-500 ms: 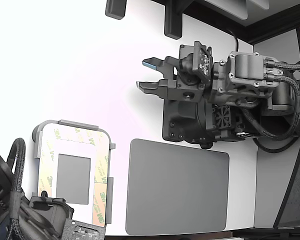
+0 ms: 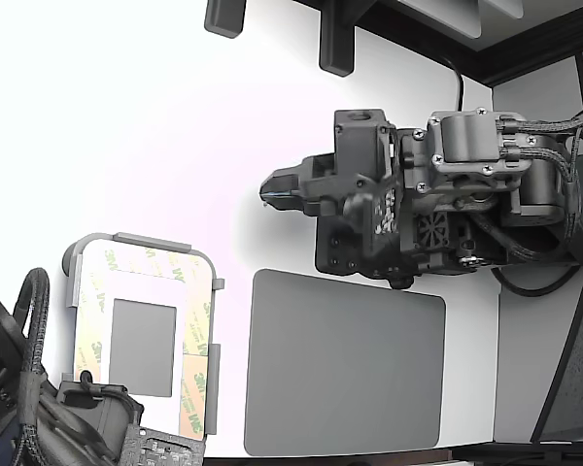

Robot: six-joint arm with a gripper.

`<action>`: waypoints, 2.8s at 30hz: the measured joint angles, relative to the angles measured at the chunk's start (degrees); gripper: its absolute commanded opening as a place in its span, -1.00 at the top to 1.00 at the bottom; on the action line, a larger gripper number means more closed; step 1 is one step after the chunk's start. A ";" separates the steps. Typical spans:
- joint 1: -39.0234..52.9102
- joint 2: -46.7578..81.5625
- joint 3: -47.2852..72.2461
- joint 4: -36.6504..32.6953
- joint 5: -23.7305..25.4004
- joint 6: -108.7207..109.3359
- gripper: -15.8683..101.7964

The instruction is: Peel off protective film from adhesive tape.

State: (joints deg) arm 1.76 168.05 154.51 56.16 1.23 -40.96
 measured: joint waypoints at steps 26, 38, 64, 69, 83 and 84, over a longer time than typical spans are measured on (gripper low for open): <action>0.70 -12.66 0.00 -21.36 0.00 -52.56 0.93; 13.36 -30.85 -6.50 -30.76 4.92 -54.23 0.93; 29.44 -52.03 -16.70 -37.18 8.44 -57.48 0.92; 32.61 -52.03 -16.35 -37.35 9.40 -54.76 0.92; 34.28 -59.33 -22.85 -35.07 7.38 -55.02 0.92; 34.37 -59.85 -23.55 -34.63 7.21 -55.20 0.92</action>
State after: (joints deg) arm 36.12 108.19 130.96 21.53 8.44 -96.15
